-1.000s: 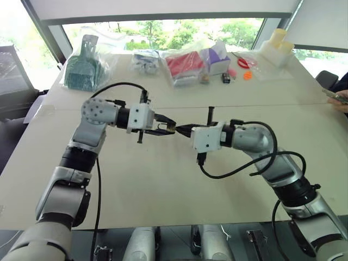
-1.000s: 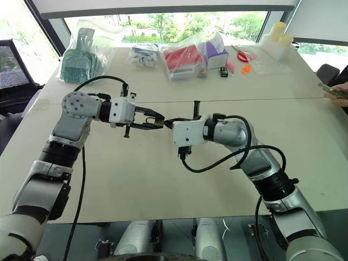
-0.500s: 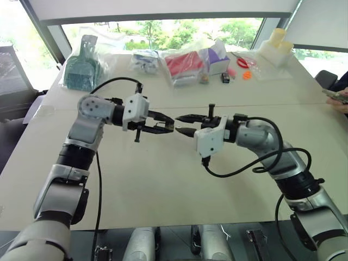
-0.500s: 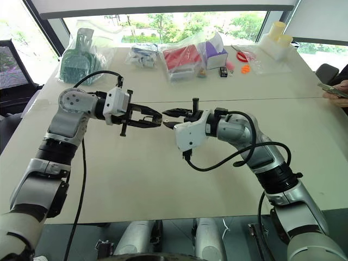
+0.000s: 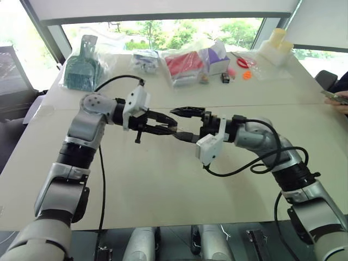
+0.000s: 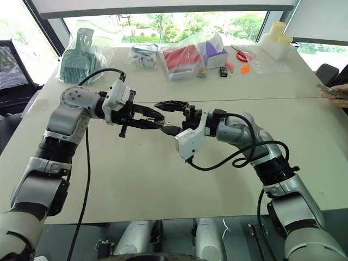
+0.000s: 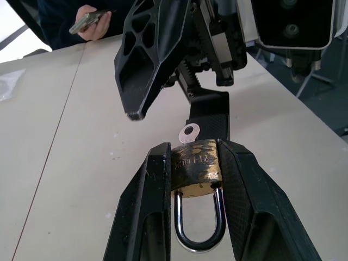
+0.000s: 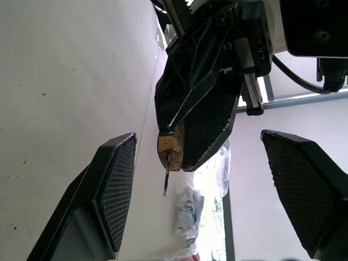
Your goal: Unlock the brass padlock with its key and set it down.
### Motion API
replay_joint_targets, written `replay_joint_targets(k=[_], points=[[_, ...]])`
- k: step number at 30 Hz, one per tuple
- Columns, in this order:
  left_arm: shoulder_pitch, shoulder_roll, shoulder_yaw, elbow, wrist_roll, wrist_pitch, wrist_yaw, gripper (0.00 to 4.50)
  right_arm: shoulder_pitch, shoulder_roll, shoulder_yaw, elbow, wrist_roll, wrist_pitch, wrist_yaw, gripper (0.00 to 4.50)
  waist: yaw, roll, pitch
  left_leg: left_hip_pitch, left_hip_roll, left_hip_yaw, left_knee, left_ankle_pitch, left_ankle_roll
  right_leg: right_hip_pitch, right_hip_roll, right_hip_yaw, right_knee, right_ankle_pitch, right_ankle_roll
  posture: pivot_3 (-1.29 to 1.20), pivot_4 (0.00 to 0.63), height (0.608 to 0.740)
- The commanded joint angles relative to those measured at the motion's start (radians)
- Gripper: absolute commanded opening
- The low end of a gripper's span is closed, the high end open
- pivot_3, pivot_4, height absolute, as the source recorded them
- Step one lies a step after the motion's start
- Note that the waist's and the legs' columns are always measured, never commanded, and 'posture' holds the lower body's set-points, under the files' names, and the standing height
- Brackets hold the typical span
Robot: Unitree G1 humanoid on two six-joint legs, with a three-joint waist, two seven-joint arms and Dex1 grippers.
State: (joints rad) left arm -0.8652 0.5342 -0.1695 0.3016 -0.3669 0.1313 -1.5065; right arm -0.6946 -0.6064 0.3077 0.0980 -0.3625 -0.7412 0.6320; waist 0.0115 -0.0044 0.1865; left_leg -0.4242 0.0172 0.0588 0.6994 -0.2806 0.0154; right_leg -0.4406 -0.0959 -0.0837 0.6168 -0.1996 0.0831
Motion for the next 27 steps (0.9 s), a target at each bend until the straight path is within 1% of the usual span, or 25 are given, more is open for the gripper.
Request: replay_joint_targets(k=[1, 3, 5, 6, 7, 8, 17, 21, 23, 24, 27], points=[[-0.019, 0.005, 0.032, -0.041, -0.025, 0.019, 0.002, 0.67, -0.034, 0.009, -0.012, -0.001, -0.006, -0.043, -0.033, 2.89, 0.000, 0.000, 0.000, 0.000, 0.000, 0.000, 0.000, 0.000, 0.000, 0.000, 0.000, 0.000, 0.000, 0.000, 0.000, 0.00, 0.150, 0.740], [-0.022, 0.004, 0.034, -0.041, -0.029, 0.031, 0.006, 0.67, -0.037, 0.011, -0.011, 0.002, -0.010, -0.055, -0.038, 1.88, -0.001, 0.000, 0.000, 0.000, 0.000, 0.000, 0.000, 0.000, 0.000, 0.000, 0.000, 0.000, 0.000, 0.000, 0.000, 0.00, 0.150, 0.740], [-0.024, 0.003, 0.036, -0.039, -0.033, 0.042, 0.009, 0.67, -0.040, 0.011, -0.009, 0.007, -0.017, -0.068, -0.047, 1.08, -0.002, 0.000, 0.000, 0.000, 0.000, 0.000, 0.000, 0.000, 0.000, 0.000, 0.000, 0.000, 0.000, 0.000, 0.000, 0.00, 0.150, 0.740], [-0.025, 0.003, 0.037, -0.039, -0.034, 0.048, 0.010, 0.67, -0.041, 0.011, -0.009, 0.008, -0.018, -0.072, -0.049, 0.75, -0.002, 0.000, 0.000, 0.001, 0.000, 0.000, 0.000, 0.000, 0.000, 0.000, 0.000, 0.000, 0.000, 0.000, 0.000, 0.00, 0.150, 0.740], [-0.026, 0.003, 0.038, -0.038, -0.035, 0.052, 0.010, 0.67, -0.042, 0.012, -0.008, 0.010, -0.019, -0.075, -0.051, 0.24, -0.002, 0.000, 0.000, 0.001, 0.000, 0.000, 0.000, 0.000, 0.000, 0.000, 0.000, 0.000, 0.000, 0.000, 0.000, 0.00, 0.150, 0.740], [-0.026, 0.003, 0.038, -0.037, -0.035, 0.055, 0.009, 0.67, -0.043, 0.012, -0.008, 0.011, -0.020, -0.077, -0.054, 0.05, -0.001, 0.000, 0.000, 0.001, 0.000, 0.000, 0.000, 0.000, 0.000, 0.000, 0.000, 0.000, 0.000, 0.000, 0.000, 0.00, 0.150, 0.740], [-0.028, 0.008, 0.038, -0.046, -0.040, 0.089, 0.006, 0.67, -0.049, 0.015, -0.005, 0.015, -0.018, -0.085, -0.054, 0.05, -0.001, 0.000, 0.000, 0.001, 0.000, 0.000, 0.000, 0.000, 0.000, 0.000, 0.000, 0.000, 0.000, 0.000, 0.000, 0.00, 0.150, 0.740], [-0.028, 0.027, 0.025, -0.052, -0.026, 0.116, 0.001, 0.67, -0.049, 0.016, -0.002, 0.033, -0.015, -0.073, -0.045, 0.05, -0.002, 0.000, 0.000, 0.001, 0.000, 0.000, 0.000, 0.000, 0.000, 0.000, 0.000, 0.000, 0.000, 0.000, 0.000, 0.00, 0.150, 0.740], [-0.029, 0.029, 0.027, -0.046, -0.018, 0.122, 0.015, 1.69, -0.049, 0.015, -0.003, 0.042, -0.021, -0.075, -0.047, 0.00, -0.001, 0.000, 0.000, 0.001, 0.000, 0.000, 0.000, 0.000, 0.000, 0.000, 0.000, 0.000, 0.000, 0.000, 0.000, 0.00, 0.150, 0.740], [-0.029, 0.032, 0.028, -0.048, -0.022, 0.136, 0.015, 1.90, -0.048, 0.016, -0.005, 0.045, -0.020, -0.074, -0.048, 0.00, -0.001, 0.000, 0.000, 0.001, 0.000, 0.000, 0.000, 0.000, 0.000, 0.000, 0.000, 0.000, 0.000, 0.000, 0.000, 0.00, 0.150, 0.740], [-0.021, 0.040, 0.045, -0.070, -0.032, 0.157, 0.021, 3.39, -0.042, 0.013, -0.007, 0.043, -0.015, -0.068, -0.045, 0.00, -0.002, 0.000, 0.000, 0.001, 0.000, 0.000, 0.000, 0.000, 0.000, 0.000, 0.000, 0.000, 0.000, 0.000, 0.000, 0.00, 0.150, 0.740]])
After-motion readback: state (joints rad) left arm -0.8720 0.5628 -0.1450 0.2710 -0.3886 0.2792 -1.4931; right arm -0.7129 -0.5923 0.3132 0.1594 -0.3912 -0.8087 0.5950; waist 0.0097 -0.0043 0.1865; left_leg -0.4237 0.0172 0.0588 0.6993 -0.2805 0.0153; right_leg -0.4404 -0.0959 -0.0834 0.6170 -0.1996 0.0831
